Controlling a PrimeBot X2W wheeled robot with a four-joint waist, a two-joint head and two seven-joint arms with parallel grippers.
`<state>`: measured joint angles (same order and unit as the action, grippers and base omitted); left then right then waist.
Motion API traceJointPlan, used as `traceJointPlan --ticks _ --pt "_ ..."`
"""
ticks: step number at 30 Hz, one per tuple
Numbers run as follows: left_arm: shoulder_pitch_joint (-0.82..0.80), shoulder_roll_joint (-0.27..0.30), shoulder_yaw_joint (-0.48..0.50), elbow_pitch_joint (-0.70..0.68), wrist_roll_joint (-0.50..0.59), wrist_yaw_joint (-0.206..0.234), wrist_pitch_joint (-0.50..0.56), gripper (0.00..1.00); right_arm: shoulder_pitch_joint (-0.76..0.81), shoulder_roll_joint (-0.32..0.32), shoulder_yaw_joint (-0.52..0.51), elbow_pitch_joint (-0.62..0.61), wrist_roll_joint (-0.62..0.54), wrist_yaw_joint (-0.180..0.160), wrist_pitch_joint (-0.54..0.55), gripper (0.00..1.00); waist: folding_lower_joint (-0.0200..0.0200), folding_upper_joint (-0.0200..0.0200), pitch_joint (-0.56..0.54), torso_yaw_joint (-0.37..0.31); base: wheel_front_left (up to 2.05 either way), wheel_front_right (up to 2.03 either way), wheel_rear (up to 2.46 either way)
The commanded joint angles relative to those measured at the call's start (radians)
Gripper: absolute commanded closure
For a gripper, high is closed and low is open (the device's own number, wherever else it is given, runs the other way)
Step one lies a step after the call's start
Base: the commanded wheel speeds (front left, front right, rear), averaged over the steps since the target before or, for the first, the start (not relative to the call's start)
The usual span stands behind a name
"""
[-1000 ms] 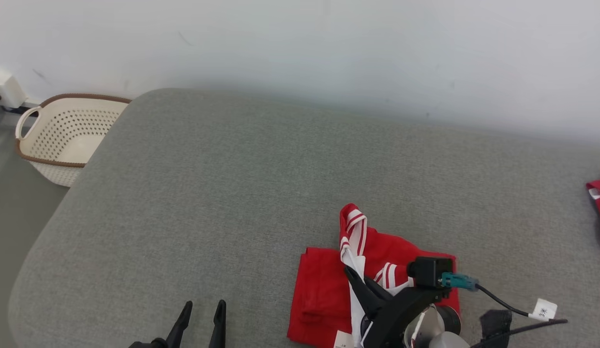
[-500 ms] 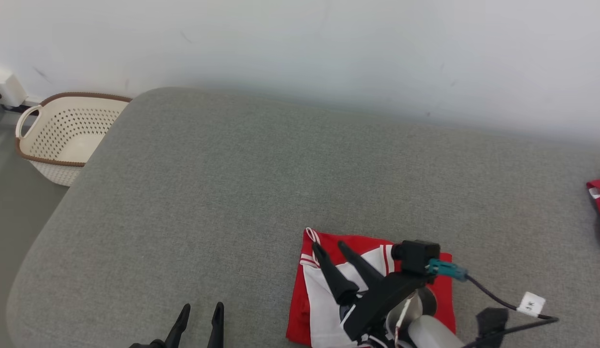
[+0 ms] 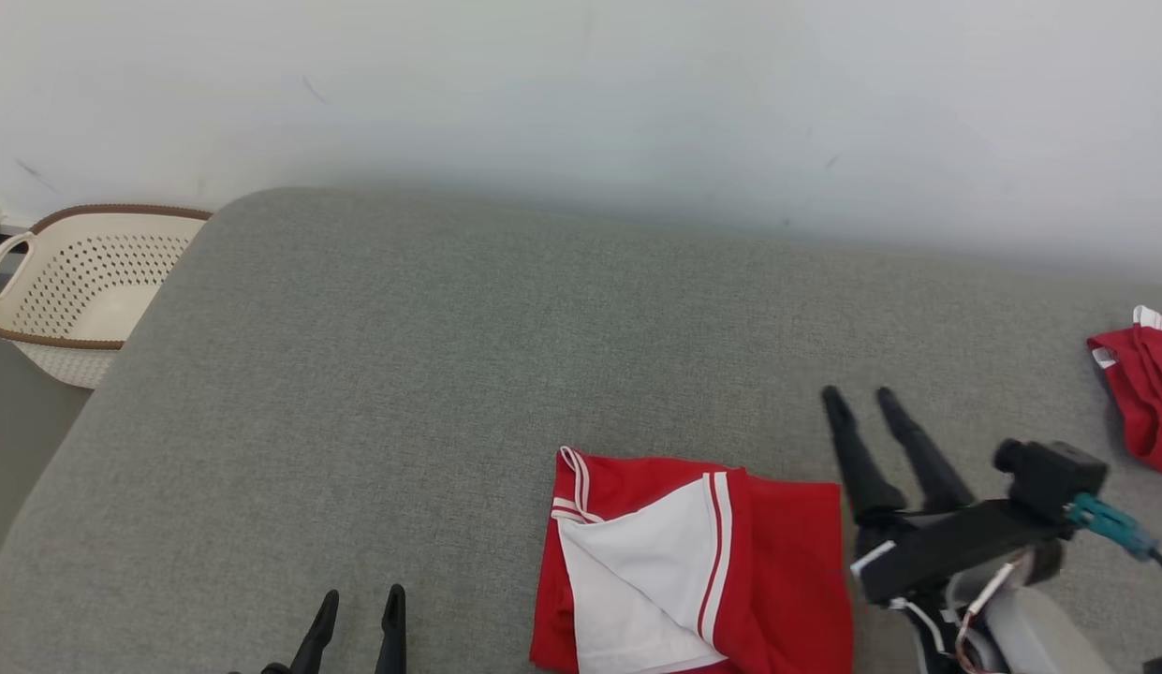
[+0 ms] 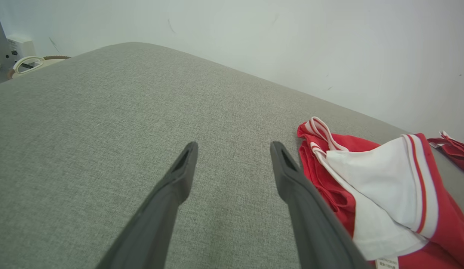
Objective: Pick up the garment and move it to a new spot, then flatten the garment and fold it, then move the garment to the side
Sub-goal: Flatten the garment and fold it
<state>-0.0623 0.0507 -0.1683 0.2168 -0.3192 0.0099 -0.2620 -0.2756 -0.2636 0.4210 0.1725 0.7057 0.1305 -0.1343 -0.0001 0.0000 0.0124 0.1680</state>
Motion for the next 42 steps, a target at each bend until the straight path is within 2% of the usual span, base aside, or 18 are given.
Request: traceJointPlan --ticks 1,9,10,11,12,13,25,37,42 --pt "0.014 0.0 0.006 -0.005 0.007 -0.003 -0.004 0.0 0.012 -0.012 -0.015 0.0 -0.023 0.001 -0.01 0.0 0.0001 0.0 0.003 -0.003 0.0 0.0 0.0" --pt "0.01 0.0 0.024 -0.017 0.013 -0.003 -0.004 0.0 0.039 -0.014 -0.1 0.1 -0.157 0.001 -0.053 0.0 0.0001 0.0 0.019 -0.012 0.0 0.0 0.0" --pt "0.007 0.0 0.024 -0.017 0.014 -0.003 -0.004 0.0 0.035 -0.01 -0.102 0.127 -0.173 0.001 -0.059 0.19 0.0001 0.0 0.021 -0.012 0.0 0.0 0.0" --pt "0.004 0.0 0.024 -0.018 0.014 -0.003 -0.004 0.0 0.029 -0.003 -0.103 0.155 -0.189 0.001 -0.065 0.59 0.0001 0.0 0.023 -0.011 0.0 0.0 0.0" --pt "0.001 0.0 0.024 -0.018 0.015 -0.004 -0.004 0.0 0.021 0.0 -0.099 0.183 -0.21 0.001 -0.072 0.87 0.0001 0.0 0.026 -0.01 0.0 0.0 0.0" --pt "-0.003 0.0 0.024 -0.018 0.015 -0.005 -0.004 0.0 0.013 0.004 -0.093 0.21 -0.223 0.001 -0.08 1.0 0.0001 0.0 0.029 -0.009 0.0 0.0 0.0" --pt "-0.017 0.0 0.027 -0.016 0.024 -0.012 -0.004 0.0 -0.094 0.06 0.006 0.513 -0.317 0.001 -0.131 1.0 0.0001 0.0 0.057 0.023 0.0 0.0 0.0" --pt "-0.032 0.0 0.028 -0.015 0.022 -0.011 -0.004 0.0 -0.092 0.133 0.088 0.513 -0.339 0.001 -0.132 1.0 0.0001 0.0 0.066 0.048 0.0 0.0 0.0" --pt "-0.031 0.0 0.022 -0.016 0.018 -0.009 -0.004 0.0 -0.064 0.174 0.164 0.47 -0.276 0.001 -0.132 1.0 0.0001 0.0 0.065 0.061 0.0 0.0 0.0"
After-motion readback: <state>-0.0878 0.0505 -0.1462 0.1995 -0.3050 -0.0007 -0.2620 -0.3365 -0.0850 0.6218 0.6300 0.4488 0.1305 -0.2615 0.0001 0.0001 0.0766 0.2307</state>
